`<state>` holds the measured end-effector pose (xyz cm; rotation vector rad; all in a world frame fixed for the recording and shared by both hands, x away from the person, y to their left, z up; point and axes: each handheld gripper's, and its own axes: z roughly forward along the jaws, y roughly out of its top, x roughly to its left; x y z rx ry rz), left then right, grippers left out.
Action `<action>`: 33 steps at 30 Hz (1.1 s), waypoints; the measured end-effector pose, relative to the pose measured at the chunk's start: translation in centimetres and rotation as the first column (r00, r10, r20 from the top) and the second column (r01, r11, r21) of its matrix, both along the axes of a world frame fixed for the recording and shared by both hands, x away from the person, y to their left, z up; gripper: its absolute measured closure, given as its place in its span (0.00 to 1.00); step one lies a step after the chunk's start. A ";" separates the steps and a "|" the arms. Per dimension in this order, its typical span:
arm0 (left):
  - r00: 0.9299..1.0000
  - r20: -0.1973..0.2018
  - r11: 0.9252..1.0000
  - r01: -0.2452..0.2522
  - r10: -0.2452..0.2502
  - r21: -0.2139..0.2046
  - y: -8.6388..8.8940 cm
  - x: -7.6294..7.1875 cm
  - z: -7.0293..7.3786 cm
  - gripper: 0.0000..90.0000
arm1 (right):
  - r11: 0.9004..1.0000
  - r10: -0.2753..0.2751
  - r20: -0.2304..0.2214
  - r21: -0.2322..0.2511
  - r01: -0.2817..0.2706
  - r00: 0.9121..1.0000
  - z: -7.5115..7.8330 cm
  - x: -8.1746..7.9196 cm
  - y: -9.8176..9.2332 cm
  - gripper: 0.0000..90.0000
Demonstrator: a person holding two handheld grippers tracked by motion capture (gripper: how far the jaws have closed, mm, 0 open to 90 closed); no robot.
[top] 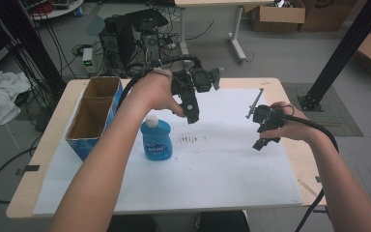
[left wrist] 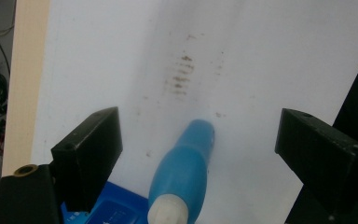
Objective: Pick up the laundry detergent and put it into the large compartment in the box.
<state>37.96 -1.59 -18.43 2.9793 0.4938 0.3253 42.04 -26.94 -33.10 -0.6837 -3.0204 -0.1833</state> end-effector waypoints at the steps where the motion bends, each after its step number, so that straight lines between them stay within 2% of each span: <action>1: 1.000 -0.001 1.000 0.003 -0.003 0.001 0.0 0.0 0.0 0.17 | 1.000 0.001 -0.001 -0.002 -0.001 1.000 0.0 0.0 0.0 0.27; 10: 1.000 -0.010 1.000 0.027 -0.026 0.005 0.4 0.2 0.0 0.17 | 1.000 -0.005 0.002 -0.007 0.005 1.000 0.2 0.0 0.3 0.27; 12: 0.999 0.005 0.999 0.035 -0.036 0.016 0.7 0.2 0.0 0.17 | 1.000 -0.005 -0.002 -0.006 0.005 1.000 0.3 0.0 0.4 0.27; 21: 0.999 0.002 0.999 0.041 -0.041 0.032 2.6 0.3 -0.5 0.17 | 1.000 0.001 -0.002 -0.009 -0.001 1.000 -0.1 0.1 0.7 0.27; 25: 0.999 -0.002 0.998 0.042 -0.042 0.043 3.7 0.5 -1.1 0.17 | 1.000 0.000 -0.005 -0.005 0.000 1.000 -0.2 0.2 0.6 0.27; 28: 0.999 -0.016 0.999 0.046 -0.045 0.018 4.6 0.6 -1.8 0.17 | 1.000 0.003 -0.008 -0.004 -0.003 1.000 -0.4 0.2 0.5 0.27; 33: 0.999 -0.032 0.999 0.033 -0.032 0.031 5.4 0.9 -2.8 0.17 | 1.000 0.004 -0.006 0.009 -0.004 1.000 -0.7 0.3 0.4 0.27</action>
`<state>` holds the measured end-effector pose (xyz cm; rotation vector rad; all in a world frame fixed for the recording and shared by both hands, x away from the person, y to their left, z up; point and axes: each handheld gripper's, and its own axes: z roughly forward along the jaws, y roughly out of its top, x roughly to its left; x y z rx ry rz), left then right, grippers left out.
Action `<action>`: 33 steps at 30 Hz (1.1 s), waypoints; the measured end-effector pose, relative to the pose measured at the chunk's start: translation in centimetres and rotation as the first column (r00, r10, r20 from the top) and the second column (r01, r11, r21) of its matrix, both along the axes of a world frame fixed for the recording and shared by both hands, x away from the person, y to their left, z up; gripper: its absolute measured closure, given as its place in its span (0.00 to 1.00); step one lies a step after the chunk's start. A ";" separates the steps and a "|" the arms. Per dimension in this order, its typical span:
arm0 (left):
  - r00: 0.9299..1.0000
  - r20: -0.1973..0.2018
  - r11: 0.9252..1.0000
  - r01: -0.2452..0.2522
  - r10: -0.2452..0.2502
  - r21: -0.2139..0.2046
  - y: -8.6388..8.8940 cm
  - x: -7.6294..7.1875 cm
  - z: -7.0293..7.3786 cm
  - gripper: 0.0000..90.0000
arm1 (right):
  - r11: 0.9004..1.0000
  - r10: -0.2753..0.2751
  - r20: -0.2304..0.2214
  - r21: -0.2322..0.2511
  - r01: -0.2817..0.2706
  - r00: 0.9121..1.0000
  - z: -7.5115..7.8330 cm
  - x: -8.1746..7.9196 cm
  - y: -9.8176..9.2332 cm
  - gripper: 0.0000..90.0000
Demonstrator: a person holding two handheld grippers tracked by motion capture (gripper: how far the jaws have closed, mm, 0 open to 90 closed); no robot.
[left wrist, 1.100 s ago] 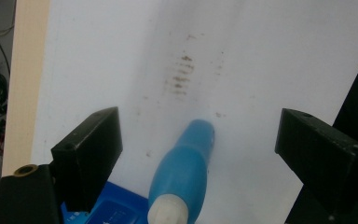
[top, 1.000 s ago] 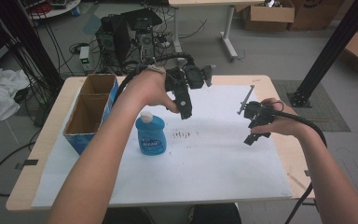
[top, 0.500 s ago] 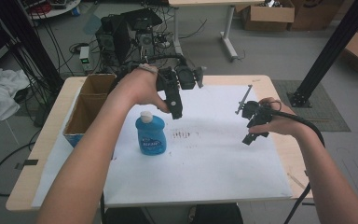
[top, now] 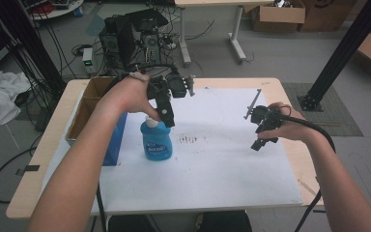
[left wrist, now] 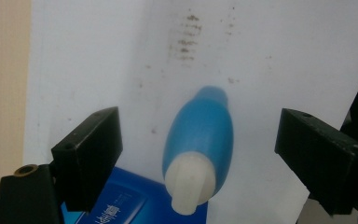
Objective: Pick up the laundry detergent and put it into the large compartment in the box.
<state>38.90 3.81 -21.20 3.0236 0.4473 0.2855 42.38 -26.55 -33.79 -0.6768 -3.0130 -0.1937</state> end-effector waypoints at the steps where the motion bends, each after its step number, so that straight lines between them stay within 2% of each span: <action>1: 1.000 0.000 1.000 -0.002 0.002 0.008 0.2 0.1 -0.2 0.17 | 1.000 -0.004 0.000 -0.004 0.004 1.000 0.0 0.0 0.0 0.27; 6: 1.000 -0.007 0.999 -0.025 0.025 0.027 1.0 0.3 -1.4 0.17 | 1.000 -0.003 -0.006 -0.001 0.003 1.000 -0.2 0.1 0.0 0.27; 14: 0.999 -0.025 0.998 -0.032 0.033 0.051 1.8 0.4 -2.9 0.17 | 1.000 0.001 -0.008 0.002 -0.001 1.000 -0.6 0.2 0.0 0.27; 33: 0.997 -0.063 0.998 -0.038 0.041 0.057 2.6 0.6 -5.9 0.17 | 1.000 -0.007 -0.014 0.002 0.007 1.000 -0.8 0.2 0.1 0.27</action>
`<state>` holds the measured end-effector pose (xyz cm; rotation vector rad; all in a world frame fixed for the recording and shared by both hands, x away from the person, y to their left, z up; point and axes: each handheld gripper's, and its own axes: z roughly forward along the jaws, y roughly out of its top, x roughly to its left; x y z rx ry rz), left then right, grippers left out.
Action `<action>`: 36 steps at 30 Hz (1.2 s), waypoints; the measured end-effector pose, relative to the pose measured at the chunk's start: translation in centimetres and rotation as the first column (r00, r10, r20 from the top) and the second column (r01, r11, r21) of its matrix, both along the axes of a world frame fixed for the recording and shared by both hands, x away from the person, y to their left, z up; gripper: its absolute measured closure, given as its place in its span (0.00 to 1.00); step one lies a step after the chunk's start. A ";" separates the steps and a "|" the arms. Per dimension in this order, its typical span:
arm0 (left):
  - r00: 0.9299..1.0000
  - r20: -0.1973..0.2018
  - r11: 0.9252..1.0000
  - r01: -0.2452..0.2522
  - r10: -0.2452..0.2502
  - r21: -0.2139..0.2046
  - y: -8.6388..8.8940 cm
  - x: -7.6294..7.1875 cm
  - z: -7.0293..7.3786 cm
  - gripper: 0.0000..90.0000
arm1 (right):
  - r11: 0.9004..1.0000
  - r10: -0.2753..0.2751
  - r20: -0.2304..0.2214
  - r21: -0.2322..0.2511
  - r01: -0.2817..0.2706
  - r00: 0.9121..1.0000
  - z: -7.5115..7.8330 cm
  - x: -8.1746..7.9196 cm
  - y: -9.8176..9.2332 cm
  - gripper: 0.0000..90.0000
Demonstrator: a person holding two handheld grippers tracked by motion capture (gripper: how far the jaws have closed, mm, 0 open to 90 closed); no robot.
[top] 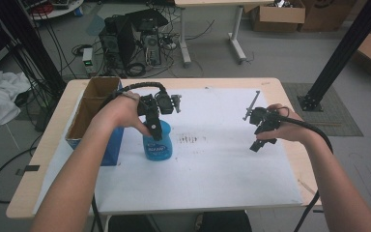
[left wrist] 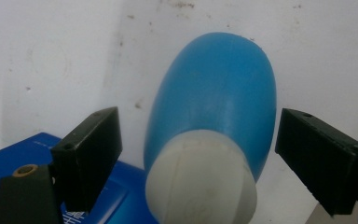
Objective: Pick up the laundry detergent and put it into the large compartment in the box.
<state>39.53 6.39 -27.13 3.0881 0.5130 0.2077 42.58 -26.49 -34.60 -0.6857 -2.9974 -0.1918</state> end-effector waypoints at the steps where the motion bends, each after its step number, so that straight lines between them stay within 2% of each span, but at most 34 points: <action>1: 1.000 -0.001 1.000 0.003 -0.003 -0.001 0.0 0.0 -0.1 0.17 | 1.000 0.000 0.000 0.000 0.000 1.000 0.0 0.0 0.0 0.27; 5: 1.000 -0.014 1.000 0.010 -0.010 -0.007 0.1 0.0 -0.5 0.17 | 1.000 0.001 -0.003 -0.001 -0.001 1.000 -0.1 0.0 0.0 0.27; 16: 1.000 -0.014 1.000 0.020 -0.020 0.004 -0.1 0.1 -0.8 0.17 | 1.000 -0.003 -0.004 0.001 0.003 1.000 -0.1 0.1 0.1 0.27; 24: 1.000 -0.020 1.000 0.010 -0.010 0.001 0.0 0.3 -1.1 0.19 | 1.000 -0.001 -0.005 0.000 0.001 1.000 -0.1 0.2 0.1 0.27; 36: 1.000 -0.027 1.000 0.010 -0.010 -0.011 0.0 0.3 -0.9 0.23 | 1.000 -0.007 -0.009 -0.001 0.007 1.000 -0.2 0.2 0.1 0.27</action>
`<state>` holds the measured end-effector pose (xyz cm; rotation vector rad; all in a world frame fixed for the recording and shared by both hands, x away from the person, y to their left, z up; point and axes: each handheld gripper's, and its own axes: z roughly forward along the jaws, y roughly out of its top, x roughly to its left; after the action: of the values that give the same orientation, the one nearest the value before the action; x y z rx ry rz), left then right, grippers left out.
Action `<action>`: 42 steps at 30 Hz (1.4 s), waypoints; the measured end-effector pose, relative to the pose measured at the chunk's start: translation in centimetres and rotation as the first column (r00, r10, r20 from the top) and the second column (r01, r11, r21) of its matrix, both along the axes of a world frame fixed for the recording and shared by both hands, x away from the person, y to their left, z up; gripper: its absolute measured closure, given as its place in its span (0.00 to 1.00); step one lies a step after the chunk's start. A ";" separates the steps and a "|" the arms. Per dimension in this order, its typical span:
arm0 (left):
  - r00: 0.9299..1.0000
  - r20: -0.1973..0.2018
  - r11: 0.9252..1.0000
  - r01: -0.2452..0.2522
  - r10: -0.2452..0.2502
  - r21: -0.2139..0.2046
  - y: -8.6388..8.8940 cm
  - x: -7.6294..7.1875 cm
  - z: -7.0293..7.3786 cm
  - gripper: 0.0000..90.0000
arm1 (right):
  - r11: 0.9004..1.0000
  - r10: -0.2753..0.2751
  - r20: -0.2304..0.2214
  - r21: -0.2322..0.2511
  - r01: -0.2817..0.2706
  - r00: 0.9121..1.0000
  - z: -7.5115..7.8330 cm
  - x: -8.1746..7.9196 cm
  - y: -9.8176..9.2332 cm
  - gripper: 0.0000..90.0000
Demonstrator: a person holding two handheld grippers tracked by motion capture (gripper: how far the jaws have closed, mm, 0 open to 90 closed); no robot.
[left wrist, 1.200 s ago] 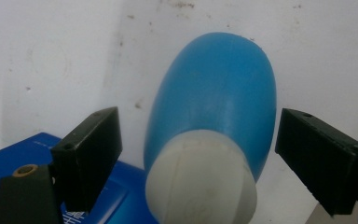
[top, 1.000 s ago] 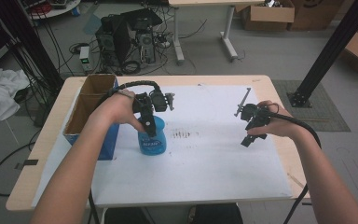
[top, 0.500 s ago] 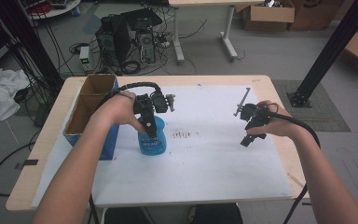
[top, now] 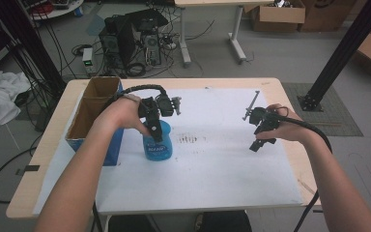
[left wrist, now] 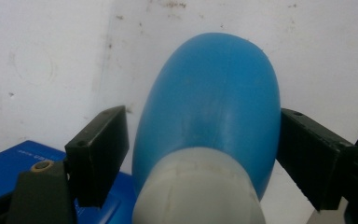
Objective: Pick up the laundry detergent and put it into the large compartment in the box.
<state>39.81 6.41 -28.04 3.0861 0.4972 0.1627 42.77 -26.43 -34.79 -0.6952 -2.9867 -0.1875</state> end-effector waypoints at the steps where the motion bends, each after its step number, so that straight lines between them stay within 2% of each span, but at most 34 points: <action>1: 1.000 0.000 1.000 0.000 0.000 0.000 0.0 0.0 0.0 0.24 | 1.000 0.000 0.000 0.000 0.000 1.000 0.0 0.0 0.0 0.27; 23: 1.000 -0.014 1.000 0.003 -0.003 0.014 0.2 0.1 0.1 0.29 | 1.000 0.002 -0.002 0.002 -0.002 1.000 -0.1 0.1 0.1 0.27; 36: 1.000 -0.015 1.000 0.003 -0.003 0.010 0.1 0.1 0.2 0.38 | 1.000 0.004 -0.002 0.002 -0.004 1.000 -0.1 0.1 0.1 0.27; 42: 1.000 -0.013 1.000 0.005 -0.005 0.006 0.2 0.1 0.2 0.38 | 1.000 0.003 -0.005 0.005 -0.003 1.000 -0.2 0.1 0.1 0.27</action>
<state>39.95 6.58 -27.86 3.0965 0.4899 0.1442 42.85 -26.38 -34.97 -0.6896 -2.9813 -0.1925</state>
